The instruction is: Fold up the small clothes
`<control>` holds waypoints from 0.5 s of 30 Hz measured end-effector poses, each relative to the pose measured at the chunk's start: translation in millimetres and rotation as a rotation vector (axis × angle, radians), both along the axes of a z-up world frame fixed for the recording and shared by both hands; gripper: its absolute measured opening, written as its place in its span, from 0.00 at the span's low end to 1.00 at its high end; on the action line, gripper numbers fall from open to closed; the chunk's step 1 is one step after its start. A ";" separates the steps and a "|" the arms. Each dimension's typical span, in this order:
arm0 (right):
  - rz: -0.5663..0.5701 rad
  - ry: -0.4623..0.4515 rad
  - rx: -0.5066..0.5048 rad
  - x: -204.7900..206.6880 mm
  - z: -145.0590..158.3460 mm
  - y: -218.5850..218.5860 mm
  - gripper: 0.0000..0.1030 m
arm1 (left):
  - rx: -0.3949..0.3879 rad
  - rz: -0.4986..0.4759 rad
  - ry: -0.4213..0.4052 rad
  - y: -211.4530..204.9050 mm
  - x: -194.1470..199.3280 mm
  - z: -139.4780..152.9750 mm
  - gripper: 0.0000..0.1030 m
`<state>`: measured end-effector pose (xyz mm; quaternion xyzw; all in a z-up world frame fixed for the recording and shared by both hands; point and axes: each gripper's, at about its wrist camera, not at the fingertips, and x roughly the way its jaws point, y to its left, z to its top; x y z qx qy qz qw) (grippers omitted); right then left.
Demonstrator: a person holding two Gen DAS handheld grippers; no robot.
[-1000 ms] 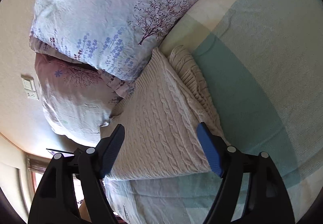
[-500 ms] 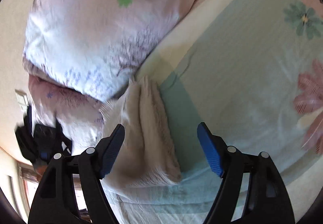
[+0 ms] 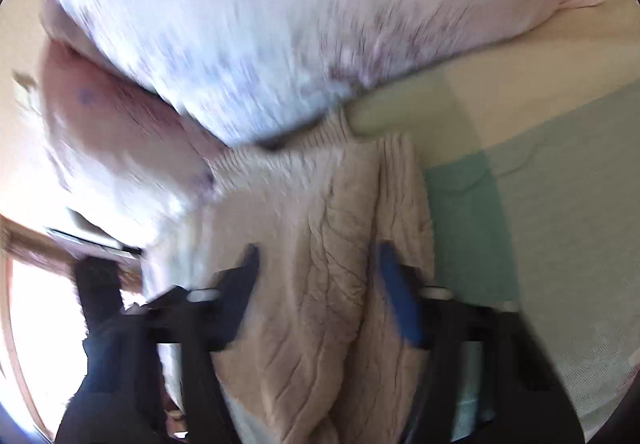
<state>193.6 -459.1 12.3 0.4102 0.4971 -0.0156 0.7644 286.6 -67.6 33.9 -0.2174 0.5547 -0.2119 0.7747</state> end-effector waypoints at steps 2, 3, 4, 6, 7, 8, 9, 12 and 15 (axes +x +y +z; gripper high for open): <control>0.016 -0.017 -0.074 5.0 3.6 6.8 0.09 | 0.014 -0.006 -0.002 -10.6 3.6 -1.5 0.76; 0.000 -0.016 -0.155 5.6 12.1 4.5 0.09 | 0.022 -0.007 -0.002 -12.0 4.9 -1.8 0.77; -0.031 -0.019 -0.182 5.1 16.5 -1.5 0.08 | 0.027 -0.008 -0.003 -14.1 6.1 -2.0 0.78; -0.143 0.009 -0.203 0.9 16.5 -25.5 0.09 | 0.030 -0.019 -0.002 -22.4 9.3 -4.9 0.81; -0.170 0.065 -0.212 1.7 7.8 -34.6 0.09 | 0.020 -0.030 -0.003 -27.6 11.4 -6.8 0.86; -0.170 0.087 -0.189 1.9 1.9 -38.0 0.13 | 0.021 -0.034 -0.003 -31.0 12.7 -8.4 0.86; -0.180 0.085 -0.125 -1.9 -1.2 -41.1 0.25 | 0.029 -0.038 -0.002 -35.6 15.4 -10.4 0.85; -0.236 0.043 -0.036 -20.0 2.0 -44.9 0.96 | 0.044 -0.056 0.008 -47.0 21.3 -17.1 0.85; -0.214 0.039 0.042 -29.9 -5.9 -44.8 0.91 | 0.009 -0.049 0.024 -54.6 26.1 -26.1 0.83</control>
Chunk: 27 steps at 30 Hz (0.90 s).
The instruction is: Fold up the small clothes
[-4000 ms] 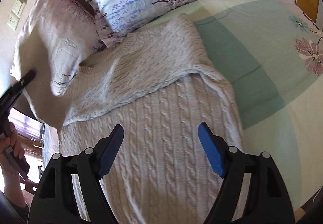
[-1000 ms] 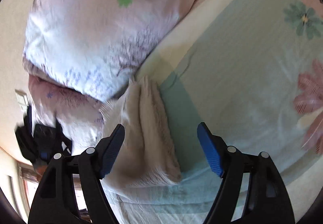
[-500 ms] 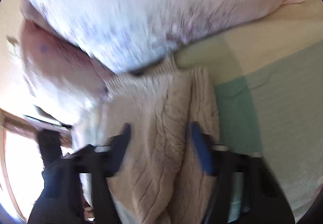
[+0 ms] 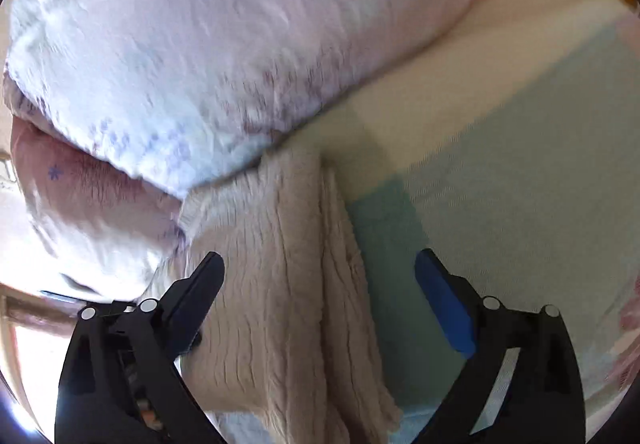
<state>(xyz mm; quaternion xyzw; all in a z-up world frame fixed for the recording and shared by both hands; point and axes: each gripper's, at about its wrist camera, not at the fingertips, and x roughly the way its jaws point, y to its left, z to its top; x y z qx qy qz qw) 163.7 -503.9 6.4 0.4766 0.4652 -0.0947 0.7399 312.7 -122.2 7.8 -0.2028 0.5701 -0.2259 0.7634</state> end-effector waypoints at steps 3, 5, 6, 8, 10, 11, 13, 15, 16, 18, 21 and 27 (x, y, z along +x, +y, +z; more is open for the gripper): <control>0.070 0.065 0.053 2.2 -16.9 12.0 0.57 | -0.050 0.032 -0.012 -0.9 0.5 -7.0 0.66; 0.061 0.017 0.121 -3.0 -23.4 22.1 0.41 | -0.084 0.034 -0.042 6.0 -2.1 -6.2 0.49; 0.051 -0.016 0.119 -5.1 -20.3 26.9 0.36 | -0.103 0.030 -0.050 11.7 -3.2 -1.0 0.39; 0.068 -0.063 0.123 -1.2 -11.2 37.0 0.33 | -0.113 -0.002 -0.093 28.5 -11.9 15.6 0.35; 0.134 -0.108 0.141 8.7 -2.0 58.0 0.32 | -0.059 -0.024 -0.190 51.0 -26.4 40.6 0.35; 0.173 -0.123 0.135 16.7 2.5 71.7 0.32 | -0.047 -0.020 -0.211 65.7 -31.1 48.1 0.36; 0.251 -0.129 0.104 37.1 5.6 104.4 0.32 | 0.040 -0.002 -0.232 90.9 -34.3 53.0 0.42; 0.314 -0.062 0.050 58.3 -3.2 132.6 0.40 | 0.203 0.023 -0.229 103.9 -30.8 45.8 0.51; 0.345 -0.003 -0.011 70.5 -9.4 147.7 0.46 | 0.282 0.037 -0.217 106.4 -27.7 40.2 0.54; 0.327 0.014 -0.102 72.7 1.6 154.5 0.54 | 0.326 0.049 -0.233 111.5 -29.7 40.3 0.59; 0.274 -0.101 -0.220 46.6 44.3 158.4 0.54 | 0.382 0.107 -0.329 121.5 -53.5 64.1 0.67; 0.461 -0.272 -0.121 1.7 55.8 219.8 0.65 | 0.158 0.041 -0.434 96.4 -94.4 81.6 0.80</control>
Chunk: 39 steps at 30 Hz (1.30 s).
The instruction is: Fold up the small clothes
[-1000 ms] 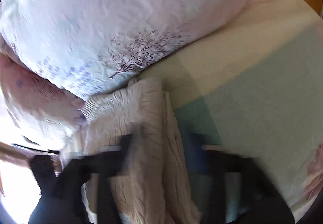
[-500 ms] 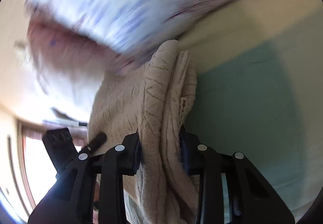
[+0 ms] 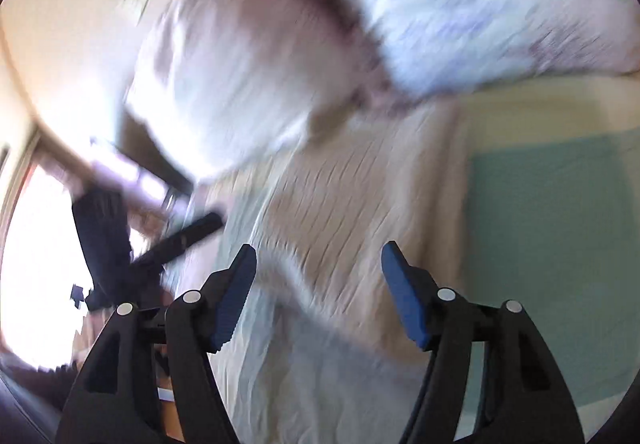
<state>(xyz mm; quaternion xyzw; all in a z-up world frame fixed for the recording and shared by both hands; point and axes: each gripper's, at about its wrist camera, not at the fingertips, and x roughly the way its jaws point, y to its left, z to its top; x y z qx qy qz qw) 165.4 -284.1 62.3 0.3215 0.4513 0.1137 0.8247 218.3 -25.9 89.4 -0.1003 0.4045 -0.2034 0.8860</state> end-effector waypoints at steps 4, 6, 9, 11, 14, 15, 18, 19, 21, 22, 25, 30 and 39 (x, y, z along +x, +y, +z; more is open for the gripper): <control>-0.081 0.099 -0.049 4.3 -38.6 -0.1 0.61 | 0.208 -0.030 0.094 -39.1 13.3 -42.0 0.79; -0.119 0.110 -0.051 1.6 -34.4 -1.9 0.60 | 0.270 -0.042 0.040 -46.8 2.6 -38.8 0.80; -0.151 0.036 -0.195 -19.9 -7.5 16.7 0.89 | 0.200 0.001 0.028 -26.4 -21.6 -24.4 0.80; -0.200 0.011 -0.307 -45.0 2.2 16.5 0.97 | 0.193 0.068 0.038 -7.5 -41.4 -27.1 0.87; -0.248 0.061 -0.404 -72.6 -12.9 26.3 0.97 | 0.196 0.134 0.107 4.4 -61.1 -50.0 0.90; -0.252 0.094 -0.431 -82.8 -18.4 24.0 0.97 | 0.217 0.150 0.135 4.4 -65.5 -60.2 0.91; -0.255 0.161 -0.490 -85.1 -39.4 38.1 0.97 | 0.278 0.161 0.137 3.0 -83.5 -78.1 0.91; -0.254 0.167 -0.501 -89.2 -42.3 39.9 0.97 | 0.298 0.165 0.120 -0.3 -87.0 -80.1 0.91; -0.239 0.186 -0.523 -92.9 -49.8 46.9 0.97 | 0.333 0.165 0.095 -3.1 -94.6 -82.2 0.91; -0.233 0.193 -0.536 -91.8 -53.3 50.1 0.97 | 0.341 0.164 0.089 -3.9 -96.1 -82.8 0.92; -0.193 0.188 -0.610 -93.1 -54.6 63.0 0.99 | 0.355 0.161 0.069 -5.5 -99.0 -85.0 0.94; -0.193 0.184 -0.640 -98.5 -57.2 71.4 0.99 | 0.392 0.149 0.055 -9.7 -102.8 -87.4 0.98; -0.216 0.144 -0.657 -105.5 -57.0 74.1 0.99 | 0.397 0.149 0.053 -9.3 -102.8 -87.1 0.98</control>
